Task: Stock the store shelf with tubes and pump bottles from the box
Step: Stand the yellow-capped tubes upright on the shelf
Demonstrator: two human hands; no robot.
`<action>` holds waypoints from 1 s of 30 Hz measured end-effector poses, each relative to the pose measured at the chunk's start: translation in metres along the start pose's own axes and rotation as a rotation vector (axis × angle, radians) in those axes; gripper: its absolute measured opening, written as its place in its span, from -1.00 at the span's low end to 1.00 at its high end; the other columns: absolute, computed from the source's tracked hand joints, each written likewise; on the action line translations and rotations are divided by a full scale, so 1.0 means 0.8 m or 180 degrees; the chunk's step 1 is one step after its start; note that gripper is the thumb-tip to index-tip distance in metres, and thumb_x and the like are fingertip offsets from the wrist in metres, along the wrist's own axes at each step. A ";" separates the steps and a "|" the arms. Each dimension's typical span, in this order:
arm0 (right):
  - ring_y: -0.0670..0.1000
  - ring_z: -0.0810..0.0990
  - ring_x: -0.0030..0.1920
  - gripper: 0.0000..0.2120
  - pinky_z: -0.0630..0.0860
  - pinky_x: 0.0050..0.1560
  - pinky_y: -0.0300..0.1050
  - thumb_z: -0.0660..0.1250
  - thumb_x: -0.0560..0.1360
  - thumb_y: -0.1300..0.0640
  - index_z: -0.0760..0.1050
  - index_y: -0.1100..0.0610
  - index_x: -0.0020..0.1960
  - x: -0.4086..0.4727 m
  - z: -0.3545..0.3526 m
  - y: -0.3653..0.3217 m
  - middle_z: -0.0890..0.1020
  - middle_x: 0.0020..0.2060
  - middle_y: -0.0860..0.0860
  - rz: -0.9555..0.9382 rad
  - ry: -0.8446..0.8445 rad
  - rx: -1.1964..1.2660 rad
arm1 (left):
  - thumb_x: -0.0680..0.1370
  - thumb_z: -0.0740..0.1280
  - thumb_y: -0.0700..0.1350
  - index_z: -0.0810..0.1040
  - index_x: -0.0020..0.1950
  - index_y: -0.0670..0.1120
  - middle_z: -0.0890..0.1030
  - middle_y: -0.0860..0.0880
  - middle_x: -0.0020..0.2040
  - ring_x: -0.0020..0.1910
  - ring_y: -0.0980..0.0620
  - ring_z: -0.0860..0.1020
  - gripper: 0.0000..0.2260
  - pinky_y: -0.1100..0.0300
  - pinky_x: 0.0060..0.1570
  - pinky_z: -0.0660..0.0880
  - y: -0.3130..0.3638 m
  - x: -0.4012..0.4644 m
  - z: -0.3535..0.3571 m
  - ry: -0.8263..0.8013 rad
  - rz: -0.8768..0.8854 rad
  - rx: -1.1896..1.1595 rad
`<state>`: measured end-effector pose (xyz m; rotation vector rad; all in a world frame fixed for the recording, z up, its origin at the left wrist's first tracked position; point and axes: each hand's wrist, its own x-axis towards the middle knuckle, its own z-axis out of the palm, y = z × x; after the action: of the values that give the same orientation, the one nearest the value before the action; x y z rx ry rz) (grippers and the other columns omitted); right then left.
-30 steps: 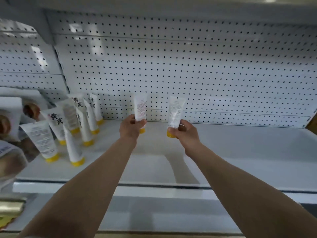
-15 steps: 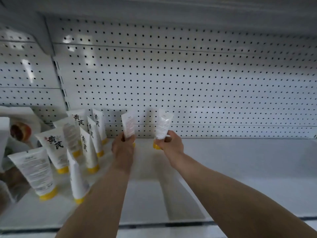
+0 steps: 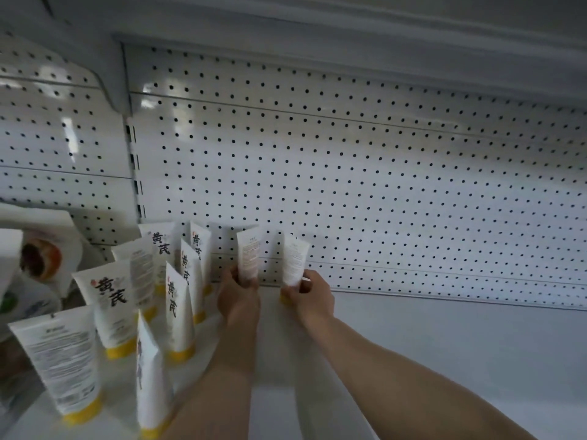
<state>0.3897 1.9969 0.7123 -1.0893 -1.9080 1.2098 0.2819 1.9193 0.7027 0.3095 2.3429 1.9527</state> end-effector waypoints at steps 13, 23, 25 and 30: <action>-0.07 0.59 0.00 -0.67 0.36 -0.07 -0.22 0.50 0.41 0.01 0.58 -0.02 0.16 0.013 0.020 -0.004 0.68 0.00 -0.11 -0.0093 -0.0047 -0.0322 | 0.52 0.40 -0.18 0.49 0.32 -0.12 0.62 -0.18 0.19 0.19 -0.17 0.56 -0.63 0.07 0.16 0.43 -0.007 0.004 0.004 0.0216 0.0128 0.0065; -0.09 0.59 -0.01 -0.64 0.39 -0.14 -0.24 0.48 0.43 -0.01 0.56 -0.02 0.21 0.016 0.024 -0.003 0.65 -0.03 -0.15 -0.0019 -0.0185 -0.0460 | 0.57 0.34 -0.10 0.48 0.32 -0.11 0.61 -0.21 0.19 0.17 -0.24 0.56 -0.67 0.00 0.16 0.46 -0.018 0.011 0.007 0.0157 0.0058 0.0296; -0.11 0.61 0.03 -0.55 0.41 -0.09 -0.29 0.49 0.43 -0.03 0.52 -0.03 0.30 0.015 0.022 -0.003 0.66 0.06 -0.15 0.0038 -0.0244 -0.0371 | 0.58 0.32 -0.06 0.47 0.34 -0.11 0.60 -0.23 0.19 0.17 -0.26 0.55 -0.65 -0.01 0.15 0.47 -0.017 0.010 0.008 0.0145 0.0027 0.0357; -0.09 0.50 0.03 -0.38 0.38 -0.18 -0.35 0.55 0.40 0.01 0.41 0.07 0.39 0.014 -0.010 -0.012 0.56 0.09 -0.08 0.0525 -0.0372 -0.0072 | 0.48 0.45 -0.12 0.42 0.34 -0.21 0.55 -0.29 0.23 0.22 -0.29 0.51 -0.52 -0.06 0.19 0.46 -0.004 0.007 0.006 0.0051 -0.0293 0.0275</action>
<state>0.3884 2.0077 0.7252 -1.2323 -1.9542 1.3721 0.2773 1.9245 0.6989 0.1884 2.4098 1.8239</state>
